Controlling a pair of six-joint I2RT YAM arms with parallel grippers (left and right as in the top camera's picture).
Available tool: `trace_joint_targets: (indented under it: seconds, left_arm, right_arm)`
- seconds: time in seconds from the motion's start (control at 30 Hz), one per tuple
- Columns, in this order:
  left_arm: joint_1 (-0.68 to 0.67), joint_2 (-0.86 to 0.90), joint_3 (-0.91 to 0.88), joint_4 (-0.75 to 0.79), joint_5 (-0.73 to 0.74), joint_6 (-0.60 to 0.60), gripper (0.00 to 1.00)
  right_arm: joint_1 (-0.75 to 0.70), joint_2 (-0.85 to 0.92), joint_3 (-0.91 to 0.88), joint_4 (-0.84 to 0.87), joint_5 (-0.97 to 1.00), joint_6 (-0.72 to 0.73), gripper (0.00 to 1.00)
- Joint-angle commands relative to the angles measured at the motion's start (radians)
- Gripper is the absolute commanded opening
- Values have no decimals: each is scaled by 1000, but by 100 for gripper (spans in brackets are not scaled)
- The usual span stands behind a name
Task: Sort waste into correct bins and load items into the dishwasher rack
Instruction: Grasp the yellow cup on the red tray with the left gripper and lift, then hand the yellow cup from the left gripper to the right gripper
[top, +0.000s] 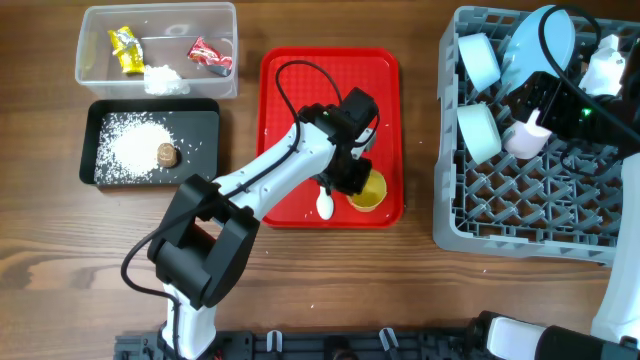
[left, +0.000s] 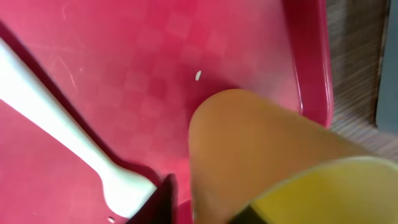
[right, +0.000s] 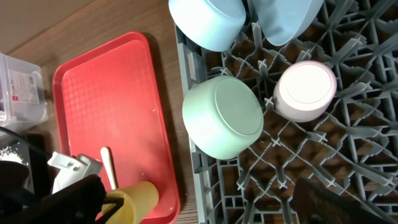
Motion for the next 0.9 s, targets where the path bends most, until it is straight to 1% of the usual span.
trace_joint_targets:
  seconds: [0.0, 0.1, 0.2, 0.27, 0.33, 0.4, 0.47, 0.5, 0.53, 0.57, 0.6, 0.63, 0.67, 0.73, 0.77, 0.87]
  left_arm:
    - [-3, 4, -5, 16, -11, -2, 4]
    - [-3, 4, -4, 28, -11, -10, 4]
    - [11, -4, 1, 30, -2, -78, 4]
    - [48, -31, 10, 31, 61, -105, 4]
    - [126, -71, 31, 34, 203, -104, 4]
    - [235, -109, 34, 63, 395, -103, 4]
    - [326, -119, 34, 104, 591, -98, 4]
    - [382, -118, 33, 143, 745, -74, 4]
    - [416, -118, 33, 181, 835, -68, 4]
    - [432, -118, 34, 211, 888, -68, 4]
    - [443, -118, 33, 245, 937, -68, 4]
    - [444, -118, 33, 259, 955, -68, 4]
    - [444, -118, 33, 275, 971, -69, 4]
    - [441, -118, 33, 291, 1002, -62, 4]
    - [441, -118, 33, 301, 1027, -51, 4]
    - [442, -118, 33, 373, 1099, -47, 4]
  right_arm:
    - [4, 9, 2, 2, -17, -21, 100]
    - [4, 11, 2, 1, -17, -21, 100]
    - [4, 11, 2, 1, -18, -21, 100]
    - [4, 11, 2, -2, -29, -21, 100]
    - [4, 11, 2, 0, -102, -24, 99]
    - [4, 11, 2, 9, -255, -76, 100]
    - [5, 11, 2, 23, -372, -101, 100]
    - [7, 13, 2, 40, -456, -122, 100]
    - [19, 19, 2, 58, -513, -136, 99]
    - [37, 29, 1, 83, -571, -150, 100]
    - [60, 39, -3, 116, -625, -151, 99]
    - [80, 48, -13, 158, -671, -150, 99]
    - [123, 64, -43, 245, -753, -138, 100]
    - [207, 113, -117, 422, -853, -53, 100]
    - [226, 128, -140, 470, -880, -32, 100]
    - [276, 197, -229, 694, -1022, 82, 100]
